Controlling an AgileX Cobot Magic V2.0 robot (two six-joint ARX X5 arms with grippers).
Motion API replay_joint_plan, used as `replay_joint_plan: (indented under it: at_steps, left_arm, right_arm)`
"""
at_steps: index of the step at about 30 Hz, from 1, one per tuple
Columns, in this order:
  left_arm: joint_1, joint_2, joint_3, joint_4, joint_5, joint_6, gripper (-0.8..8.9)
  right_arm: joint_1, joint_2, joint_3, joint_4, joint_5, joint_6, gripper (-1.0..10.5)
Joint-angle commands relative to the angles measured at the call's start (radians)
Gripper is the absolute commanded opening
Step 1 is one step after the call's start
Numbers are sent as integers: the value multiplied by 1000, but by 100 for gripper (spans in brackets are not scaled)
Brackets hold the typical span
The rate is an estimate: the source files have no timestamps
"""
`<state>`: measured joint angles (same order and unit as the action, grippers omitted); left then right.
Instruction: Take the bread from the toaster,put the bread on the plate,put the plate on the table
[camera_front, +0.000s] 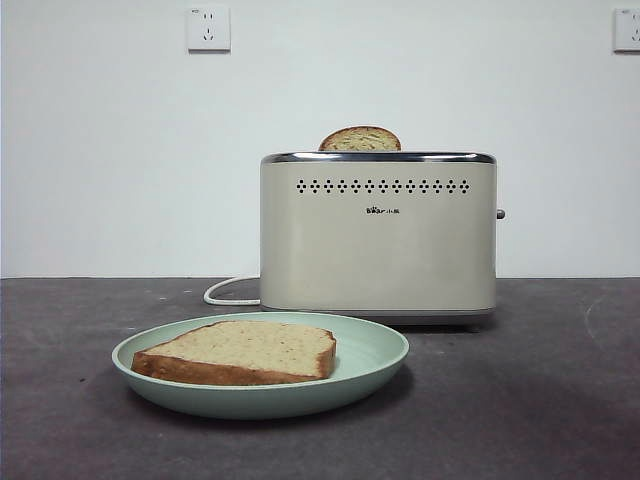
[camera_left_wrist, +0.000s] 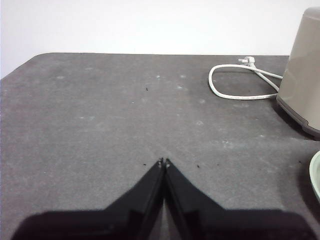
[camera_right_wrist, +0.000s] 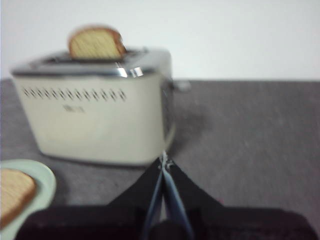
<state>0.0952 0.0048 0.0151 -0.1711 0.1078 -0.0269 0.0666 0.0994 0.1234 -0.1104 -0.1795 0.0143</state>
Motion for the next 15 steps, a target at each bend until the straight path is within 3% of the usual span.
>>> replay_joint_plan:
  at_steps: [1,15]
  left_arm:
    - [3,-2,-11,5,-2,-3,-4]
    - [3,-2,-11,5,-2,-3,-3]
  right_arm:
    - [0,-53,-57,19,23,17,2]
    - [0,-98,-118,-61,29,45,2]
